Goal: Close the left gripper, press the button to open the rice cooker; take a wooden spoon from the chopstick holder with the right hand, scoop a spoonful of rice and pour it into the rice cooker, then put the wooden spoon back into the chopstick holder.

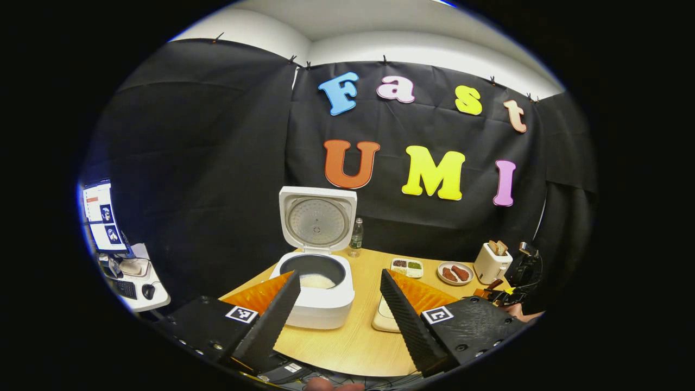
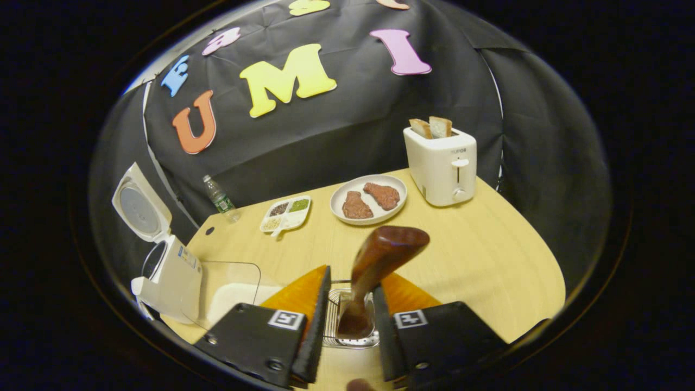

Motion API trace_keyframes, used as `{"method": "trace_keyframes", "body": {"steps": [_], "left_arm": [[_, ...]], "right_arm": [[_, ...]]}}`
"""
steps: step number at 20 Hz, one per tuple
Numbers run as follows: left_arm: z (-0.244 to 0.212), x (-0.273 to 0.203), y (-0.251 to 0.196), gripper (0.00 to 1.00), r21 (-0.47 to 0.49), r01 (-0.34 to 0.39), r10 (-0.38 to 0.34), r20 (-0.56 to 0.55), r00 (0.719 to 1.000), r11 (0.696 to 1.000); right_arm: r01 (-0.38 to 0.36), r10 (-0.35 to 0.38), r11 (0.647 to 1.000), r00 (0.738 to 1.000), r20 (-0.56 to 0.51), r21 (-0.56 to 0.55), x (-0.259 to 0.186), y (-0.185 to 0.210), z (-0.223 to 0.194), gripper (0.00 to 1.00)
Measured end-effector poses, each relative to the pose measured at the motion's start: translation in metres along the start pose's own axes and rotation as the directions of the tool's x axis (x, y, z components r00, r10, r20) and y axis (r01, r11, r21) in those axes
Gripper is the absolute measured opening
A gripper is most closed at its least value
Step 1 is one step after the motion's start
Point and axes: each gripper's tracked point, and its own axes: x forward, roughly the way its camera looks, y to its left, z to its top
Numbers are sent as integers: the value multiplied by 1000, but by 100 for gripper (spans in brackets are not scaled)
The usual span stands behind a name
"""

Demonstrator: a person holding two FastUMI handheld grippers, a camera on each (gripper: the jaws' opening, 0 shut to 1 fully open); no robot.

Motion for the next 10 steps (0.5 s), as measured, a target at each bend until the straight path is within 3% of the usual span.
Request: {"method": "trace_keyframes", "body": {"steps": [1, 2, 5, 8, 10], "left_arm": [[3, 2, 0, 94, -4, 1, -1, 10, 1000, 1000], [6, 4, 1, 94, -7, 4, -4, 19, 1000, 1000], [15, 11, 8, 94, -10, -2, 3, 49, 999, 1000], [27, 21, 19, 94, -10, -13, 14, 78, 997, 1000], [38, 31, 27, 94, -14, -17, 18, 104, 994, 1000]], "right_arm": [[10, -10, 1000, 1000, 15, -1, -4, -3, 7, 69], [13, -13, 1000, 999, 34, 3, -10, -3, 16, 76], [34, -34, 999, 995, 91, 4, -32, -7, 44, 82], [55, -46, 997, 984, 172, -48, -59, -2, 83, 83], [54, -32, 995, 972, 233, -88, -80, 10, 112, 89]]}}
